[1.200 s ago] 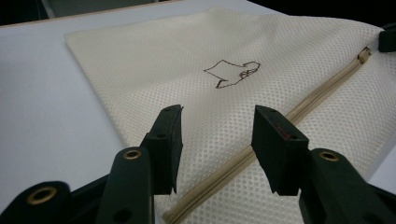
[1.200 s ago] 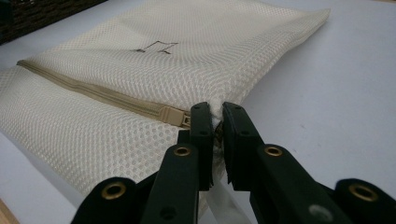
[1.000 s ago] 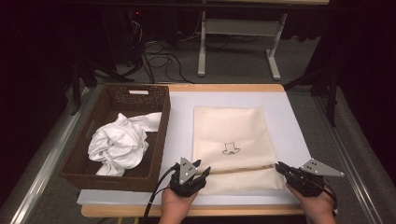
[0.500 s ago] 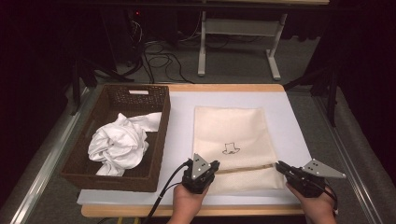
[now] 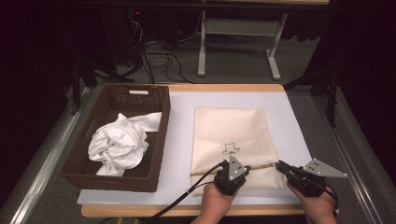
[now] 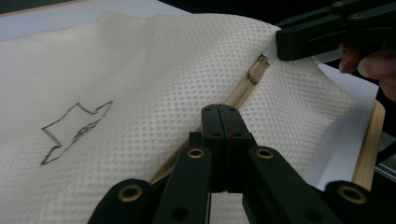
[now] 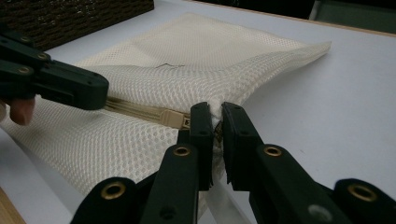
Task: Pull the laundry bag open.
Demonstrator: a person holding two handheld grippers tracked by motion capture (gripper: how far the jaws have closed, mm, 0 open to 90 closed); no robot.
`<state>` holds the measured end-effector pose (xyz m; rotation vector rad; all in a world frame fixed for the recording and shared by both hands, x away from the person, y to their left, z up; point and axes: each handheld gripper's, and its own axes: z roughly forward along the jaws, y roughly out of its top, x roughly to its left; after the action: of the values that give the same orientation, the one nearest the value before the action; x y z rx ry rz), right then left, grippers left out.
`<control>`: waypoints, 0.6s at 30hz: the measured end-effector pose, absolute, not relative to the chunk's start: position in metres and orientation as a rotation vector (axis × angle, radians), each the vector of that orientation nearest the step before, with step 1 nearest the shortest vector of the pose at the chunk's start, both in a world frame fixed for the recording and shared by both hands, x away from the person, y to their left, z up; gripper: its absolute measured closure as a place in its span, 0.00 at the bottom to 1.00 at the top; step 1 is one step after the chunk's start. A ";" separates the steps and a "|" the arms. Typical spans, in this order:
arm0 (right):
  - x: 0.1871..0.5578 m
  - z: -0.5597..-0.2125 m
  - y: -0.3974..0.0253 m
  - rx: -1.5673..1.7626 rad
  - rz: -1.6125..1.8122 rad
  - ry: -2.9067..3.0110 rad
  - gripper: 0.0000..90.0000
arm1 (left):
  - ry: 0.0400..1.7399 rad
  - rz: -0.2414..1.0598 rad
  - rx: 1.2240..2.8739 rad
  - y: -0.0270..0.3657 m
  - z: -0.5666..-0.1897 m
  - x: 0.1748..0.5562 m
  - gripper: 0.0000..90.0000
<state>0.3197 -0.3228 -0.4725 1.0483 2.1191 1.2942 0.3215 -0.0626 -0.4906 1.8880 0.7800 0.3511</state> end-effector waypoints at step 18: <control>0.316 -0.470 -0.317 1.012 1.311 2.128 0.94 | 0.782 0.316 1.973 -0.085 -0.503 0.332 0.95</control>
<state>0.3160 -0.3172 -0.4703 1.0115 2.1277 1.3110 0.3321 -0.0854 -0.5031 1.9726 0.7818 0.3161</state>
